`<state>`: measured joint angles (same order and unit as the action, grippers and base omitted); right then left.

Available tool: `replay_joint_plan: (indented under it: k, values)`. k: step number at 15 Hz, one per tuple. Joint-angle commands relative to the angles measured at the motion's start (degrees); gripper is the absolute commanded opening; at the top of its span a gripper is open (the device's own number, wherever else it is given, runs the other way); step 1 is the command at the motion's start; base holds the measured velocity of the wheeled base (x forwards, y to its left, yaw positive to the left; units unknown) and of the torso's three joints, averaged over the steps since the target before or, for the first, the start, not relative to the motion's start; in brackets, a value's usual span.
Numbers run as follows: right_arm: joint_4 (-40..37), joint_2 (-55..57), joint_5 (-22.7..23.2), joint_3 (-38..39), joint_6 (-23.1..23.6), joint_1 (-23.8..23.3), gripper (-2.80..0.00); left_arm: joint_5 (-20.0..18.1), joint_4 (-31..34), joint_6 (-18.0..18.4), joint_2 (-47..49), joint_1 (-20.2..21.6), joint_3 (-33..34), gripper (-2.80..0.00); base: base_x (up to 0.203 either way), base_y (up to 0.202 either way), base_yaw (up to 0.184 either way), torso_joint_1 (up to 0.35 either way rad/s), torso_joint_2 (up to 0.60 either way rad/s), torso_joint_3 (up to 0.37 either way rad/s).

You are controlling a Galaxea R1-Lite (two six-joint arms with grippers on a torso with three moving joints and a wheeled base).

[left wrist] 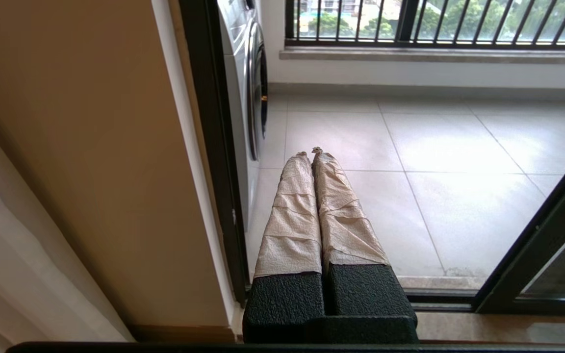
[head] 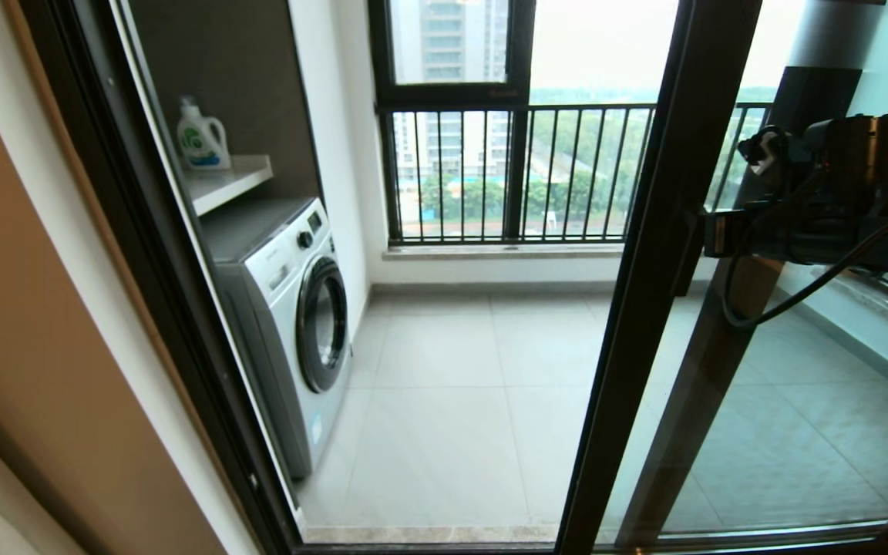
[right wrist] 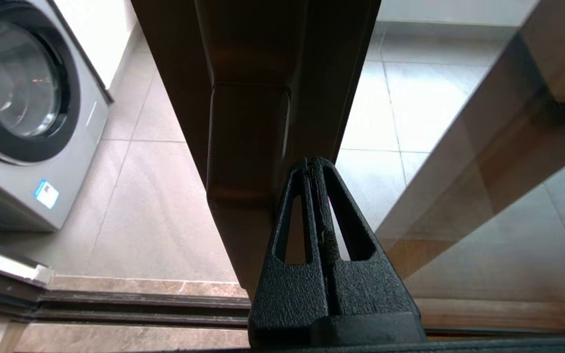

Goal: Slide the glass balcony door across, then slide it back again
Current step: Close the slid door

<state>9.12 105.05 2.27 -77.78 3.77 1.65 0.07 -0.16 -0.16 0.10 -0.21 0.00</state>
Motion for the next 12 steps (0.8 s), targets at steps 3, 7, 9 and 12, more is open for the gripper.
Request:
replay_joint_plan:
  k: [3, 7, 9, 12]
  values:
    - [0.10, 0.24, -0.71, -0.18, 0.01, 2.33, -2.80, 0.01, -0.02, -0.02, -0.01, 0.03, 0.00, -2.80, 0.000, 0.000, 0.000, 0.000, 0.00, 0.000]
    - [2.94, 2.03, -4.46, -0.61, -0.05, 6.16, -2.80, 0.01, -0.02, -0.02, -0.01, 0.03, 0.00, -2.80, 0.000, 0.000, 0.000, 0.000, 0.00, 0.000]
    - [4.74, 2.72, -4.65, -0.53, -0.08, 7.47, -2.80, 0.01, -0.02, -0.02, -0.01, 0.01, 0.00, -2.80, 0.000, 0.000, 0.000, 0.000, 0.00, 0.000]
    - [4.76, 2.97, -4.74, -0.44, -0.14, 8.98, -2.80, 0.01, -0.02, -0.02, -0.01, -0.01, 0.00, -2.80, 0.000, 0.000, 0.000, 0.000, 0.00, 0.000]
